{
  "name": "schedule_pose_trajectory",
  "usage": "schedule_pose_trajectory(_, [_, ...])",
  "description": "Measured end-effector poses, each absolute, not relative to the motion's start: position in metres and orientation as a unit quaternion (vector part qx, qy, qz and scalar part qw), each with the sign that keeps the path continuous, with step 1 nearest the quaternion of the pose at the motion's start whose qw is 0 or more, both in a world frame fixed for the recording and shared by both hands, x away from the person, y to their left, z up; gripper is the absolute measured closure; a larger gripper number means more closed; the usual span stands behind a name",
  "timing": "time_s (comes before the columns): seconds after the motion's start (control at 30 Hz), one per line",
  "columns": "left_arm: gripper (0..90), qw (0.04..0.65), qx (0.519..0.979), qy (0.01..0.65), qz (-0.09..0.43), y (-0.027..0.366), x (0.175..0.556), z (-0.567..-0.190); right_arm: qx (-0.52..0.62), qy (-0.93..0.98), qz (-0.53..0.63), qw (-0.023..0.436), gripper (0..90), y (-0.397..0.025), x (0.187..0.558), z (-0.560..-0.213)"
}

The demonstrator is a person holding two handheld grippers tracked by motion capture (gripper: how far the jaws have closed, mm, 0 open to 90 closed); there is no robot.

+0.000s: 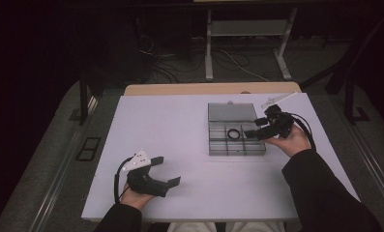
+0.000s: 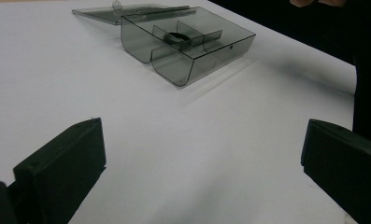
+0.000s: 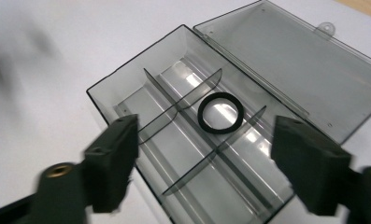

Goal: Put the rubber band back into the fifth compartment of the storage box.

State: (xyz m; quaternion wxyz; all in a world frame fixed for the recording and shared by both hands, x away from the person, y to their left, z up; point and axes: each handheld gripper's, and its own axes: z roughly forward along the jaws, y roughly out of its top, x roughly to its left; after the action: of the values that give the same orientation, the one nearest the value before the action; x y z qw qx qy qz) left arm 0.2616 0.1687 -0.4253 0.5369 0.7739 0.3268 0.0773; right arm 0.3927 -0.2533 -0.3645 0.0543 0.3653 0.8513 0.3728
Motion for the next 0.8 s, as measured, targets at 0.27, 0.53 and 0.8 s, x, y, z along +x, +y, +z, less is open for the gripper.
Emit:
schedule_pose_trajectory(0.27, [0.0, 0.537, 0.774, 0.327, 0.076, 0.167, 0.262, -0.426, 0.379, 0.837, 0.388, 0.067, 0.4, -0.268, 0.371, -0.363])
schedule_pose_trajectory(0.53, [0.0, 0.537, 0.773, 0.328, 0.076, 0.167, 0.262, -0.426, 0.385, 0.822, 0.414, 0.068, 0.4, -0.284, 0.344, -0.365])
schedule_pose_trajectory(0.8, [0.0, 0.537, 0.773, 0.329, 0.075, 0.166, 0.261, -0.426, 0.392, 0.81, 0.43, 0.071, 0.4, -0.298, 0.318, -0.369])
